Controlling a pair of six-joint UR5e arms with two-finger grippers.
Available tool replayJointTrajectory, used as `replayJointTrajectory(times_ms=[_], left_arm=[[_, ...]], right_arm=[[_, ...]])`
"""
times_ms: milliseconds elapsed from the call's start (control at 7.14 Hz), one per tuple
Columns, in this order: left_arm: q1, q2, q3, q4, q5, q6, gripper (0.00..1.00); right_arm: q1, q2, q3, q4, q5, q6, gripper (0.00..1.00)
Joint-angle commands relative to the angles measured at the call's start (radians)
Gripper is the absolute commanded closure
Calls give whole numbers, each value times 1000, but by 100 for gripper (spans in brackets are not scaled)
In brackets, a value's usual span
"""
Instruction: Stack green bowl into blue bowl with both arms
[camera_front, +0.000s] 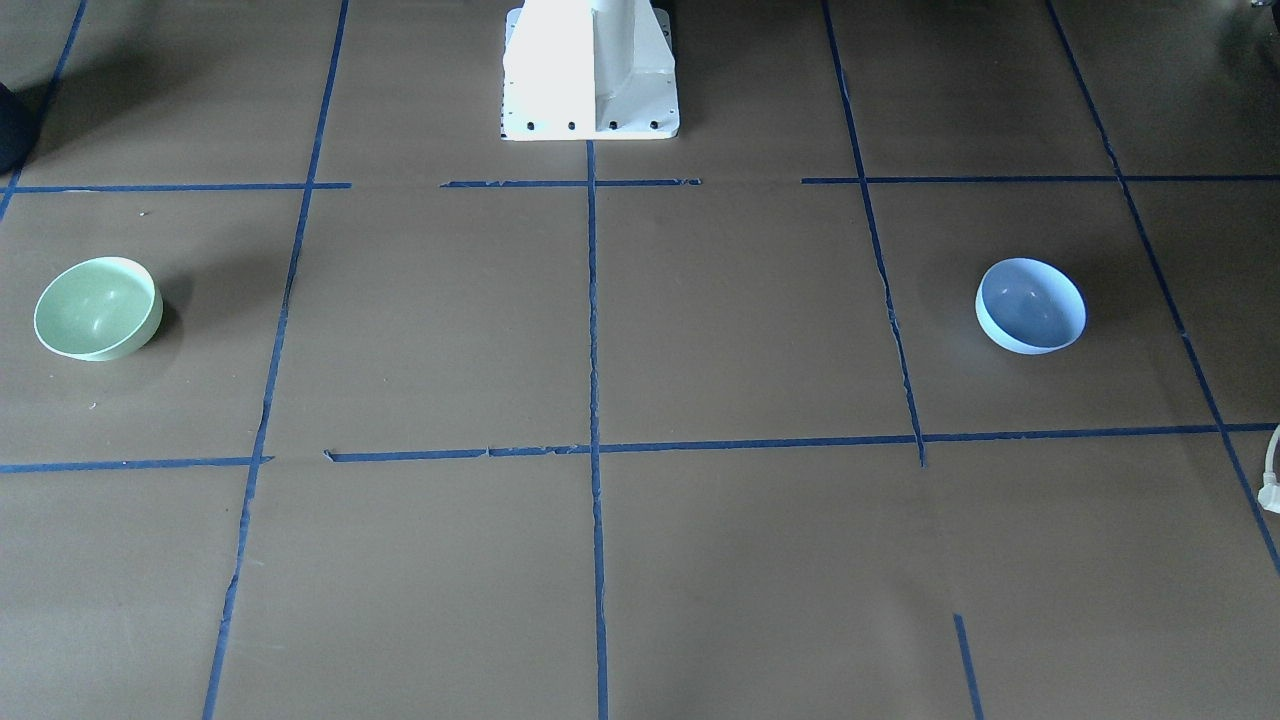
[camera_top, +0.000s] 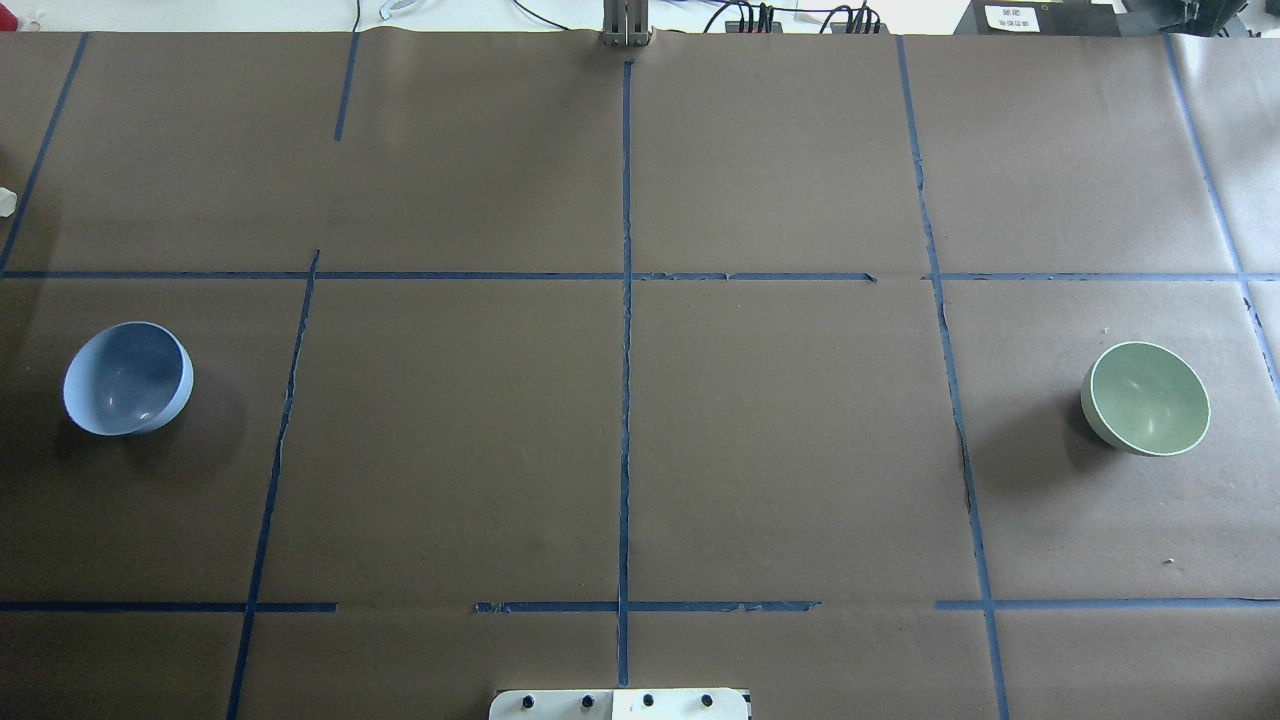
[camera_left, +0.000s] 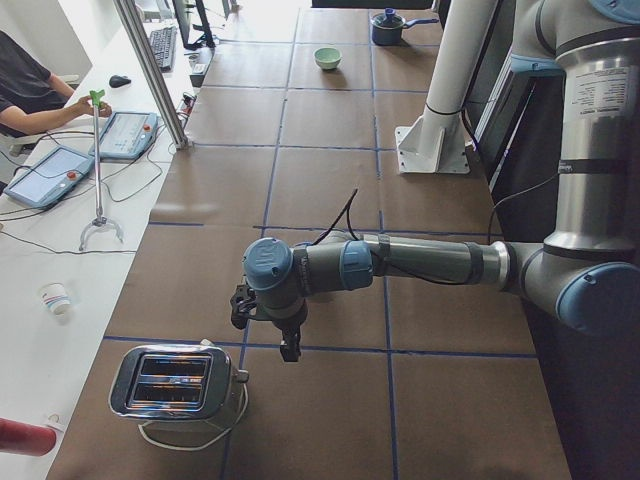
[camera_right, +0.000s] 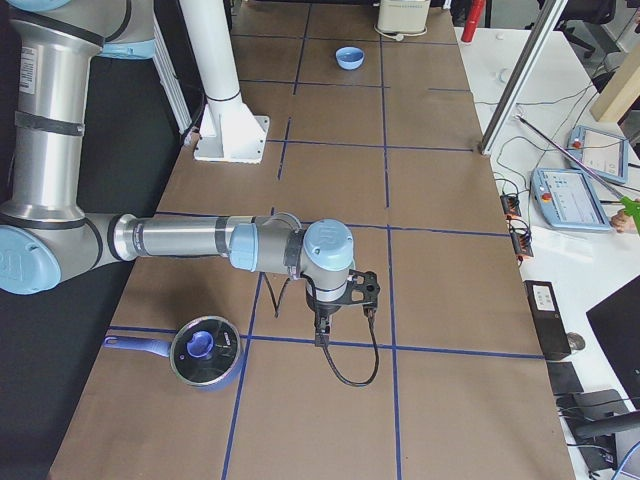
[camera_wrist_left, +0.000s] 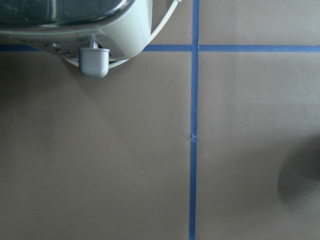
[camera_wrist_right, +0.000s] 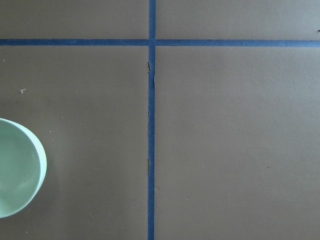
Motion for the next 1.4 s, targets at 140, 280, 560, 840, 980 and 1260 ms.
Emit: replayJointTrajectory(times_ms=[140,280,560,840,980,1260], left_arm=[[-2,-5,4,-2,-3,1,0],[0,-6,2,-3,-5,0,0],[0,-9,-1,-3,-6,-11,0],[0,-9,-12,-29,-12,-8,0],[2,-8,-16,-58,-15,-26,0],[119,-2,-59,-287,-80,-377,0]], right_arm=[[0,7,0,2,10,3,0],[0,7,1,2,25,5,0],[0,19,4,2,48,5,0],[0,22,15,5,71,8,0],[0,30,32,5,74,6,0],[-1,51,55,5,79,6,0]])
